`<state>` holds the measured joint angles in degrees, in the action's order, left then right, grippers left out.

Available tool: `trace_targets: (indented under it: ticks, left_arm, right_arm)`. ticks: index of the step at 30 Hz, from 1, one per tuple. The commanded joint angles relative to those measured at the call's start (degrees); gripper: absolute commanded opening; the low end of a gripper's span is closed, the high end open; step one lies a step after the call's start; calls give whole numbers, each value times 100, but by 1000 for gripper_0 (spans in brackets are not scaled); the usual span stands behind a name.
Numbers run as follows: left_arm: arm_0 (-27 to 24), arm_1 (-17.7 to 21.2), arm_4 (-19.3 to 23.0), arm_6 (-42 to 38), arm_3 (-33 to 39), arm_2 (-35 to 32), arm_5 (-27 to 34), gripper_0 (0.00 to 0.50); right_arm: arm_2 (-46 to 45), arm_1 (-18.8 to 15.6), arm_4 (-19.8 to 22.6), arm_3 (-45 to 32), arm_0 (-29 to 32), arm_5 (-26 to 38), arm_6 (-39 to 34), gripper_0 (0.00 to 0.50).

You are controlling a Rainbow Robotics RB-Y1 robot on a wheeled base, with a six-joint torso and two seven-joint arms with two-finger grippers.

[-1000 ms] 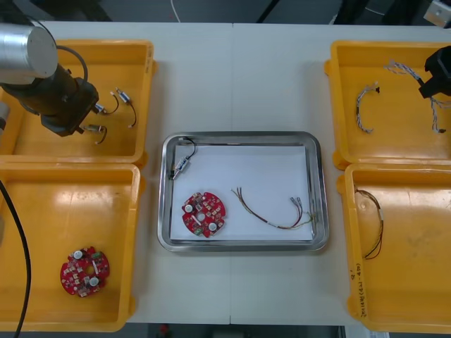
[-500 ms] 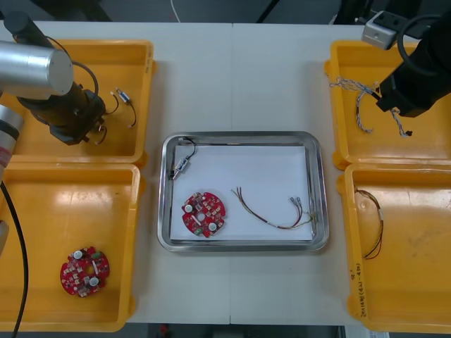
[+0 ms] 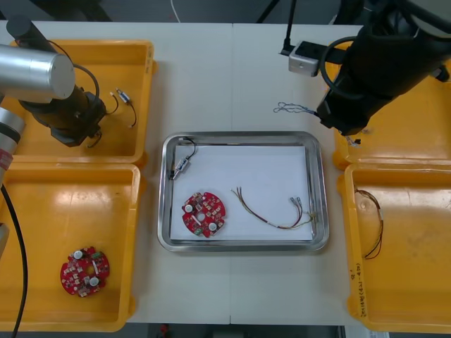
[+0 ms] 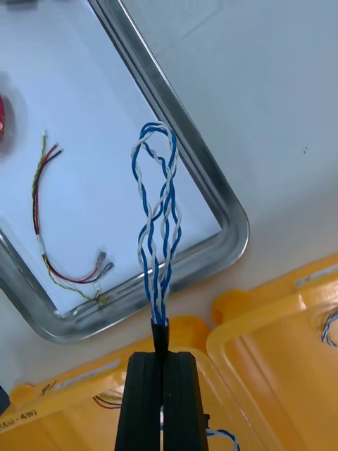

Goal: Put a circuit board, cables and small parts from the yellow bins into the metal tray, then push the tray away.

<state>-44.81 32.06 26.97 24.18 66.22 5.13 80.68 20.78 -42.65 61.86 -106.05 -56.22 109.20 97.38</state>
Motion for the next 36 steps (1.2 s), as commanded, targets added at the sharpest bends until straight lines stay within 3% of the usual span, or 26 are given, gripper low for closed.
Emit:
trace_targets:
  ticks: [1,7,11,21,30,36]
  left_arm:
    - [95,-86,-25,-27,93,146,-53,0]
    - [95,2,2,8,357,111,123,0]
    - [95,116,2,113,699,-74,563,0]
    - [95,327,90,895,1446,-320,1459,0]
    - [95,345,257,1695,2088,-426,2180,0]
    - [95,301,318,1757,2396,-259,2268,0]
  right_arm:
    - [515,310,-200,-117,-469,-276,264,0]
    - [1051,539,-341,-56,-574,-496,554,0]
    - [1271,688,-552,-47,-583,-549,1126,0]
    - [1693,723,-587,217,-583,-628,2057,0]
    - [2317,715,-868,735,-574,-1305,2128,0]
    - [2668,688,-842,1157,-566,-1850,2172,0]
